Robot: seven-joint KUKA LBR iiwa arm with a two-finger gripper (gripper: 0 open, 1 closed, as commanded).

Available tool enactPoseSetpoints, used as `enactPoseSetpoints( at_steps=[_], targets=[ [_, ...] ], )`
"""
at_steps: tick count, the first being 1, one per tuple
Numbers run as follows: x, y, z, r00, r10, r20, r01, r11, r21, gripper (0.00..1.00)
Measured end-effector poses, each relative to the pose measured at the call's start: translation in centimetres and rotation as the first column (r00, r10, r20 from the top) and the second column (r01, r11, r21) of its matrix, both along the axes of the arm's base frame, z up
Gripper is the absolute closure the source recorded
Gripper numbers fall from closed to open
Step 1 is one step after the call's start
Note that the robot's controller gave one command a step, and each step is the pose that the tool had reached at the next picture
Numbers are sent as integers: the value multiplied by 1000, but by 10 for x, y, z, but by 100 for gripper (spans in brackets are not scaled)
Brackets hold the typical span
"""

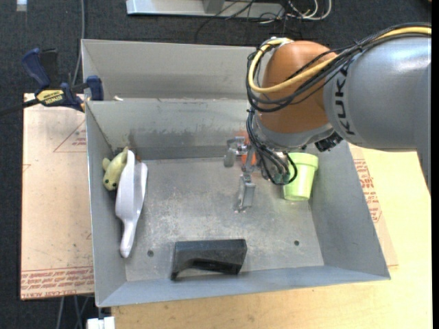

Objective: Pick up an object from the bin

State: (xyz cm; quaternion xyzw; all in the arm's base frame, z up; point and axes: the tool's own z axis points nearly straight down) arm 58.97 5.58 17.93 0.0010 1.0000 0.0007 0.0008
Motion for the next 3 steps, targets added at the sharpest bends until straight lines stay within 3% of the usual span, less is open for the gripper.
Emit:
enactPoseSetpoints(
  at_steps=[1, 2, 3],
  targets=[
    [-37, 22, 10, 990, -138, -1, 138, 990, 2, 0],
    [-62, 162, -36, 999, -39, -2, 39, 999, 6, 0],
    [-55, 161, -21, 947, -321, -3, 321, 947, 7, 0]
  ],
)
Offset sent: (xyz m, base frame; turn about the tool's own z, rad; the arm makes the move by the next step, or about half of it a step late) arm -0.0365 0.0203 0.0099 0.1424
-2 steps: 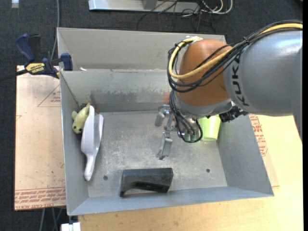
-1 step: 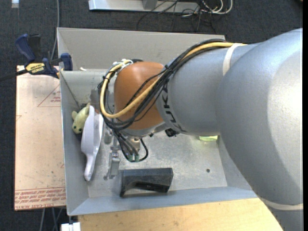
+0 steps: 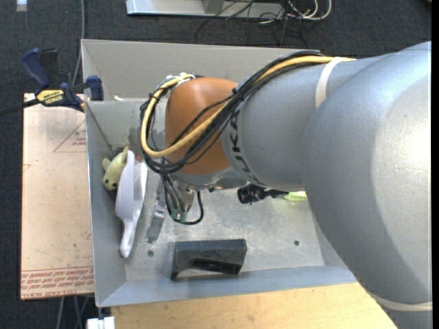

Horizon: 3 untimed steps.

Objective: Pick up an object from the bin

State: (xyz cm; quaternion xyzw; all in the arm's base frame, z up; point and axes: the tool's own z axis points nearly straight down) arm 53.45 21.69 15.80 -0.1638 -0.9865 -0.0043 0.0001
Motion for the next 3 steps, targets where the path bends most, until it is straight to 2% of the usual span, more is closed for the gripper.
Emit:
enactPoseSetpoints(
  at_steps=[1, 2, 3],
  targets=[
    [-10, -10, 19, 920, -392, -2, 392, 920, 1, 0],
    [18, 19, -42, 937, -348, -4, 348, 937, 0, 0],
    [18, 18, -39, 937, -349, -2, 349, 937, 0, 0]
  ],
)
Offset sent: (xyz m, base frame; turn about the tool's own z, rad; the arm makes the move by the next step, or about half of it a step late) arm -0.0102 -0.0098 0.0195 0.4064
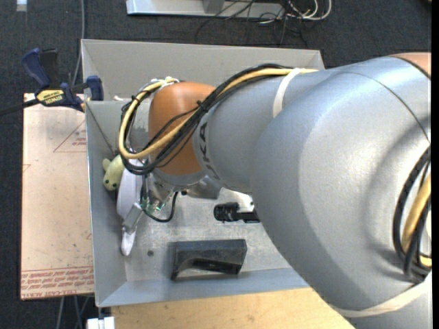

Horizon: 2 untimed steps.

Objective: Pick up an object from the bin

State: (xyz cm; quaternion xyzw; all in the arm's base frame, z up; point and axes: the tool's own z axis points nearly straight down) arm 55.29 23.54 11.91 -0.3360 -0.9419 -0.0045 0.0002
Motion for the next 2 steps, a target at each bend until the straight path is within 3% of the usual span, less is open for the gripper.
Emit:
enactPoseSetpoints(
  at_steps=[2],
  targets=[
    [0, 0, 0, 1000, 0, 0, 0, 1000, 0, 0]
  ],
)
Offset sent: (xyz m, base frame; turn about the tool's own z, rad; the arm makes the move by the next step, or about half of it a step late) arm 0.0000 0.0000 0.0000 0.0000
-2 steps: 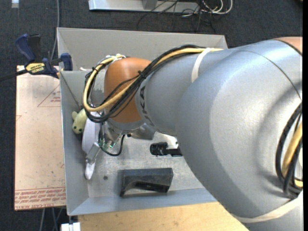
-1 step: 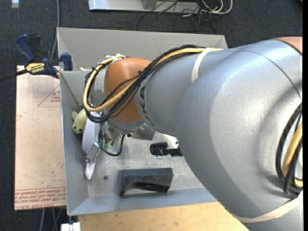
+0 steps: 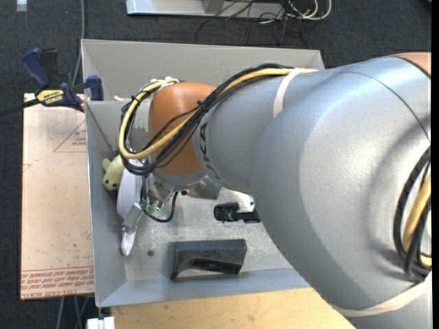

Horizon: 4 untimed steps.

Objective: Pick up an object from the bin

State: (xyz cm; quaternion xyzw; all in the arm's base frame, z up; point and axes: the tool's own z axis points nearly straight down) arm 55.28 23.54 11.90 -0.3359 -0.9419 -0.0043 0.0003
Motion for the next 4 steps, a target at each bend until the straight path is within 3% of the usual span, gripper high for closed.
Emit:
enactPoseSetpoints(
  at_steps=[2, 3, 4],
  targets=[
    [0, 0, 0, 1000, 0, 0, 0, 1000, 0, 0],
    [46, -43, -11, 992, 119, -31, -119, 993, 9, 0],
    [27, -30, -50, 965, 258, -39, -257, 966, 19, 0]
  ],
)
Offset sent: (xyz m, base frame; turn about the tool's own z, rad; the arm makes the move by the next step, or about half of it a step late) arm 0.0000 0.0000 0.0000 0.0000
